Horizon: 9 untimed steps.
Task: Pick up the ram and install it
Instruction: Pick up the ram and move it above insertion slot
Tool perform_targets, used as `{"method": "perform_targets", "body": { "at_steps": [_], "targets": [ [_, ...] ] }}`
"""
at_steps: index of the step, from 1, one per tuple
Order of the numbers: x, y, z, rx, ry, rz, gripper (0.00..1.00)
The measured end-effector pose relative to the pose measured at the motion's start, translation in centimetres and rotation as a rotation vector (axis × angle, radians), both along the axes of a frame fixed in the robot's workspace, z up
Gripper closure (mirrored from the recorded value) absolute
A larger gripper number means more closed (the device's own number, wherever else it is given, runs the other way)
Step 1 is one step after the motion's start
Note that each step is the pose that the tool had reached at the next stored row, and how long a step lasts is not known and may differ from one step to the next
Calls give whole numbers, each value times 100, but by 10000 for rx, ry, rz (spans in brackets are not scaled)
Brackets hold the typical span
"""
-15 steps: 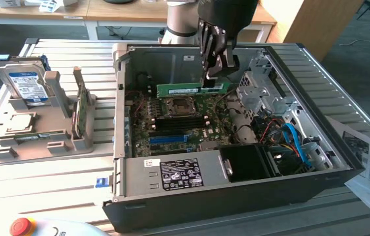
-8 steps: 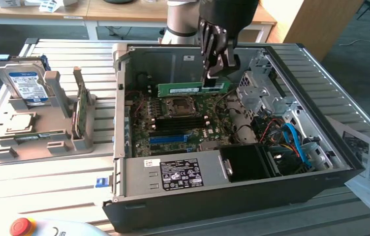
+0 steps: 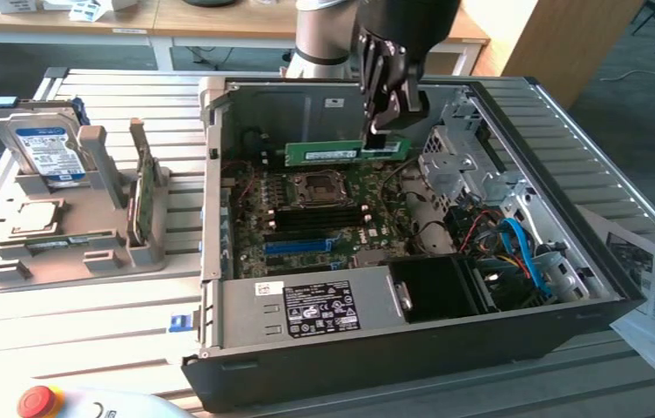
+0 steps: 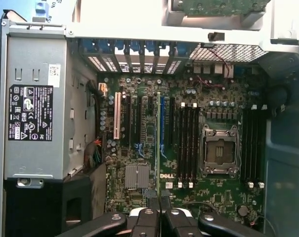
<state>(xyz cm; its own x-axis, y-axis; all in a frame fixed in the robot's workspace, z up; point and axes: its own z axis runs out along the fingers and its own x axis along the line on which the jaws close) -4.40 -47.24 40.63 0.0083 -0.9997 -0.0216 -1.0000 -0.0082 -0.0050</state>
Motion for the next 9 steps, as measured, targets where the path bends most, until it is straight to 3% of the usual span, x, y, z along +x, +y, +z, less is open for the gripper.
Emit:
{"method": "perform_targets", "body": {
  "at_steps": [9],
  "targets": [
    [71, 69, -2, 0, 0, 1, 88]
  ]
}}
